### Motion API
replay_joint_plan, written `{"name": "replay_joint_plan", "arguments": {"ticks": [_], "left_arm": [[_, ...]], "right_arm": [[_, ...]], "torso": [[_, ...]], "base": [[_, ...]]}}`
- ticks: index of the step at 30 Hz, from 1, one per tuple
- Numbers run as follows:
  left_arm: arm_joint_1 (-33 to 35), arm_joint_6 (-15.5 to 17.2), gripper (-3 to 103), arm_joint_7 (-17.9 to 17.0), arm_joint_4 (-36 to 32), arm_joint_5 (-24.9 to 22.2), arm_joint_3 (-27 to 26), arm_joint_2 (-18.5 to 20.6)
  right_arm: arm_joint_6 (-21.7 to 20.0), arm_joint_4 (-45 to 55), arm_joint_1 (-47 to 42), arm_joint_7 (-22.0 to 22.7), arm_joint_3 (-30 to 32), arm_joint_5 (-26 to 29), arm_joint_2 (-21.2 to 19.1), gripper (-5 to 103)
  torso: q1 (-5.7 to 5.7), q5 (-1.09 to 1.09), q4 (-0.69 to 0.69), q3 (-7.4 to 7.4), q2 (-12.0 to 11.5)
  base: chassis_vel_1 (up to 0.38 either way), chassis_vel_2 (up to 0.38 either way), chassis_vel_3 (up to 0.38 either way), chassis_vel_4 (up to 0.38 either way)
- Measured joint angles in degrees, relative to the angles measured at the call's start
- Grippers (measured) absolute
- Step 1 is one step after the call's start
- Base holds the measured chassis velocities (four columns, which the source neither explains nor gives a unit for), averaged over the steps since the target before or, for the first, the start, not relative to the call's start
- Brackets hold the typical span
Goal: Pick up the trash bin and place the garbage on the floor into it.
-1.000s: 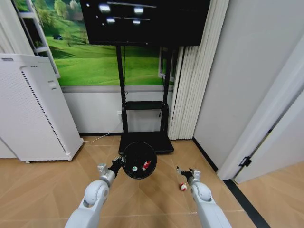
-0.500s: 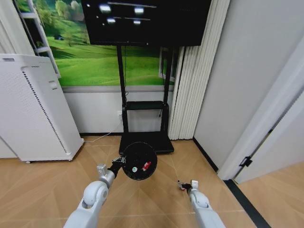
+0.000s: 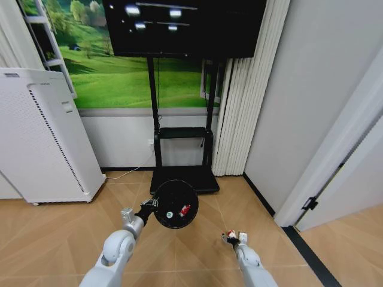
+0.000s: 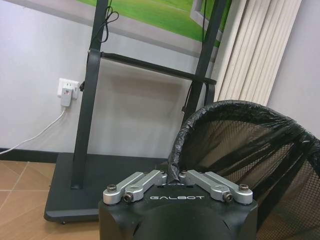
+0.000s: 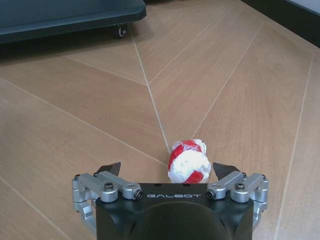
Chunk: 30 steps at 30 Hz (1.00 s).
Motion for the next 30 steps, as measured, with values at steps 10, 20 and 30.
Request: {"name": "replay_joint_plan", "arguments": {"ticks": [10,20,30], "left_arm": [[0.4,0.0,4,0.0,-0.7,-0.2,-0.1,0.4],[-0.3,0.1,4,-0.3,-0.7,-0.4,0.1,0.4],[-0.7,0.3,4,-0.4,-0.4,-0.5,0.3,0.5]], "right_arm": [[1.6,-3.2,1.7,0.3,-0.4,0.3,0.2,100],[4.7,-8.6,4.3,0.8,-0.8,-0.1,0.8,100],[7.6,-12.8,6.9,1.2,-1.2,-1.4,1.1,102]], "torso": [[0.0,0.0,0.0,0.0,0.0],[0.0,0.0,0.0,0.0,0.0],[0.0,0.0,0.0,0.0,0.0]], "base": [[0.0,0.0,0.0,0.0],[0.0,0.0,0.0,0.0],[0.0,0.0,0.0,0.0]]}}
